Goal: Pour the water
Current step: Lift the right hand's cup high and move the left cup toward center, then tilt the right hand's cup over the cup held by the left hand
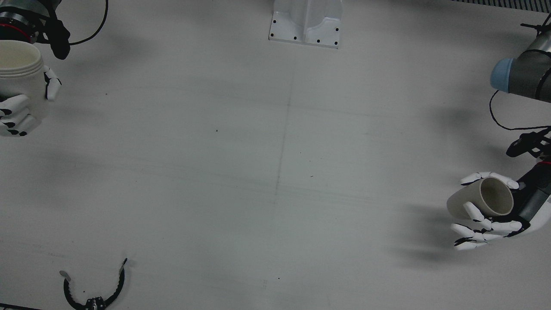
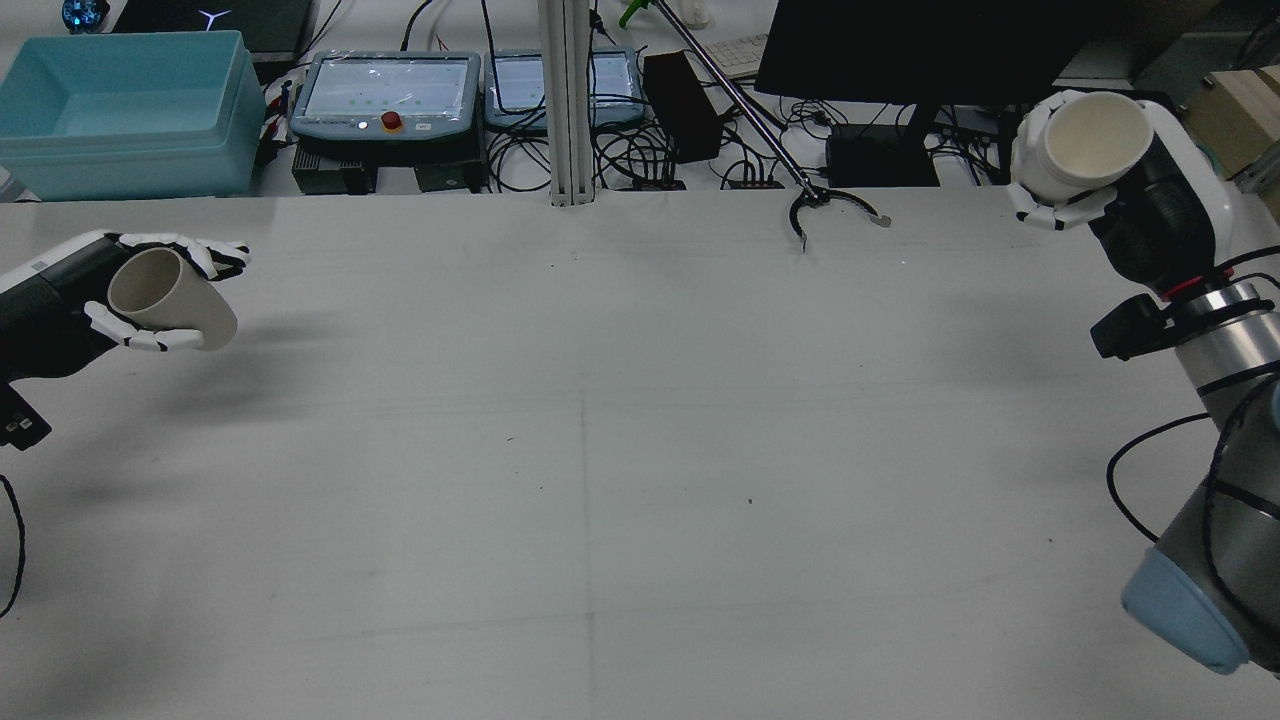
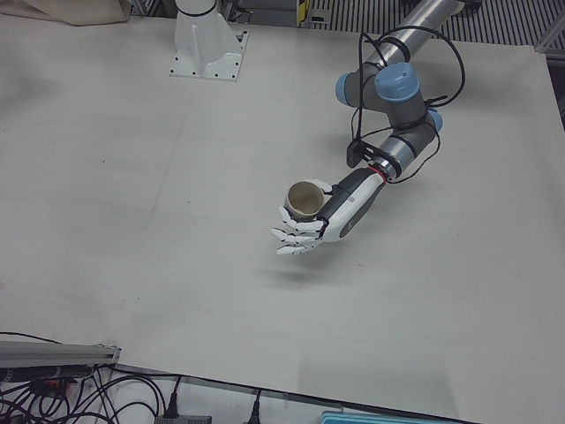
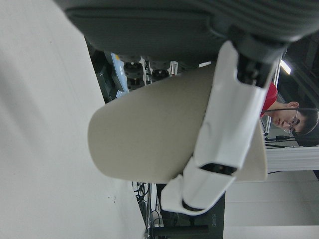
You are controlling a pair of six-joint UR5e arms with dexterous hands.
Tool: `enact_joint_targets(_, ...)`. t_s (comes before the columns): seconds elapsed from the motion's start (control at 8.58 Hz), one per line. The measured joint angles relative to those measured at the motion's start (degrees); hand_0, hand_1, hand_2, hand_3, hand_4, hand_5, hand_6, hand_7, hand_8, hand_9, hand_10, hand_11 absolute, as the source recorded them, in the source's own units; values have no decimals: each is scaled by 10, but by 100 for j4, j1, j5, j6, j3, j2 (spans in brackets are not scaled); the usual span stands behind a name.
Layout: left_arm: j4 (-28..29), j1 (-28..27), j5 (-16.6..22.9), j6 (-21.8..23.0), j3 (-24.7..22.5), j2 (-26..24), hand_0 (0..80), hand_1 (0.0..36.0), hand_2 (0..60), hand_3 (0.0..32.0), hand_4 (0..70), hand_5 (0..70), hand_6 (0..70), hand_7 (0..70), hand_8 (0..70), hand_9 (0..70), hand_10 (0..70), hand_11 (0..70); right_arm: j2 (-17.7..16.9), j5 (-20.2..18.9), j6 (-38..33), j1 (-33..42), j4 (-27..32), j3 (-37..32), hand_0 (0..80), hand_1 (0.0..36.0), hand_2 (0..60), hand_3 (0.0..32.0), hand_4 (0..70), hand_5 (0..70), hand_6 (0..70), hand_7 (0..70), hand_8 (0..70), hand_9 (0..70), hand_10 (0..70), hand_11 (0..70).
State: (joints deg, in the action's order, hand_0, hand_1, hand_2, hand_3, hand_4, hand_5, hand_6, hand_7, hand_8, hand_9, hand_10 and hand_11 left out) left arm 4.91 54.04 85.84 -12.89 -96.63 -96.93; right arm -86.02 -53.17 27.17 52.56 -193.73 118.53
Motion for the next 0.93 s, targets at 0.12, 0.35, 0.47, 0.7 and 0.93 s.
enact_joint_targets(0.12,-175,-3,215,-126,-35,-206,800,360,600,0,700,700,342,265,176,153,103,180,415,-20,19,232,-535,276,800,360,600,0,700,700,598,700,395,516,403,600)
enact_joint_targets(0.35,-469,-104,609,-532,-193,-503,800,360,600,0,700,700,344,265,178,153,96,170,1026,-55,291,598,-1378,930,800,360,600,0,700,700,667,700,405,535,373,558)
enact_joint_targets(0.47,-589,-285,682,-632,-290,-566,800,360,600,0,700,700,344,265,178,153,96,170,1263,-91,702,702,-1616,1274,800,360,600,0,700,700,667,700,405,535,373,558)
enact_joint_targets(0.7,-830,-759,722,-718,-536,-614,800,360,600,0,700,700,325,261,173,151,92,165,1907,-211,1960,680,-1784,1612,800,360,600,0,700,700,663,700,406,535,375,561)
enact_joint_targets(0.93,-1160,-1219,702,-765,-872,-688,800,360,600,0,700,700,329,262,176,152,92,164,2216,-168,2812,320,-1800,1594,800,360,600,0,700,700,646,700,397,523,369,553)
